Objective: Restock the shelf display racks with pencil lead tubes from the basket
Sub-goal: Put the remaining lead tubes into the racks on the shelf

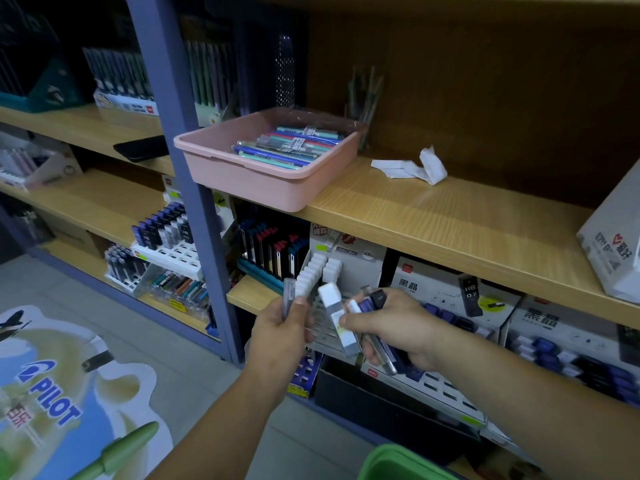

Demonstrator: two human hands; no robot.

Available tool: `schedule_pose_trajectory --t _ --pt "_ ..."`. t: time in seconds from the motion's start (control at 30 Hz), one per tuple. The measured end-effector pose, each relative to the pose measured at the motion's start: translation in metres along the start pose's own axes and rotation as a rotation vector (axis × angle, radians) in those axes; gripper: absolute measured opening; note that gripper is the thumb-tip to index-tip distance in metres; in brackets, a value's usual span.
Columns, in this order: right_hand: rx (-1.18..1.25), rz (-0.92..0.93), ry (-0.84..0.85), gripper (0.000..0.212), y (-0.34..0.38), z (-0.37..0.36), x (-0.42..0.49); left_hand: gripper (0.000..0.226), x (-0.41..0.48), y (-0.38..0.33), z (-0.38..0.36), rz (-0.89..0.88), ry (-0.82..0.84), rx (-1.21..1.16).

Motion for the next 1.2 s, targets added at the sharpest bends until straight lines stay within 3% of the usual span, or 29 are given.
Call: schedule_pose_trajectory --t 0.13,0.23,0.4,0.63,0.77,0.9,1.0,1.2 --pt "0.286 -0.065 -0.133 0.027 -0.006 0.006 0.001 0.028 -0.015 0.014 -0.035 0.112 0.256 -0.009" --pt "0.324 -0.069 -0.168 0.03 -0.007 0.003 0.0 0.026 -0.019 0.011 -0.043 0.078 0.28 0.002" --pt "0.219 -0.034 -0.334 0.037 0.005 0.028 0.005 0.025 -0.009 0.015 -0.03 0.053 0.236 0.098" --pt "-0.091 0.041 -0.231 0.03 0.031 0.034 0.026 0.024 -0.001 0.033 -0.018 0.089 0.238 0.197" --pt "-0.18 0.093 -0.394 0.014 0.039 0.044 0.037 0.028 0.008 0.051 -0.01 0.145 0.171 0.318" --pt "-0.272 0.234 -0.485 0.009 0.047 0.036 0.046 0.042 0.013 0.052 -0.013 0.085 0.156 0.447" --pt "-0.379 0.237 -0.525 0.01 0.049 0.031 0.054 0.05 0.017 0.06 -0.017 0.125 0.167 0.442" --pt "-0.591 0.276 -0.505 0.01 0.059 0.021 0.061 0.039 0.017 0.07 -0.014 0.198 0.183 0.337"
Point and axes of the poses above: each hand's wrist, its own x-axis towards the middle knuckle, its own z-axis out of the back of the hand, y = z × x, the point moved 10 cm from there along x, towards the middle knuckle, and after that the axes turned 7 degrees about -x, right-handed, at the moved point
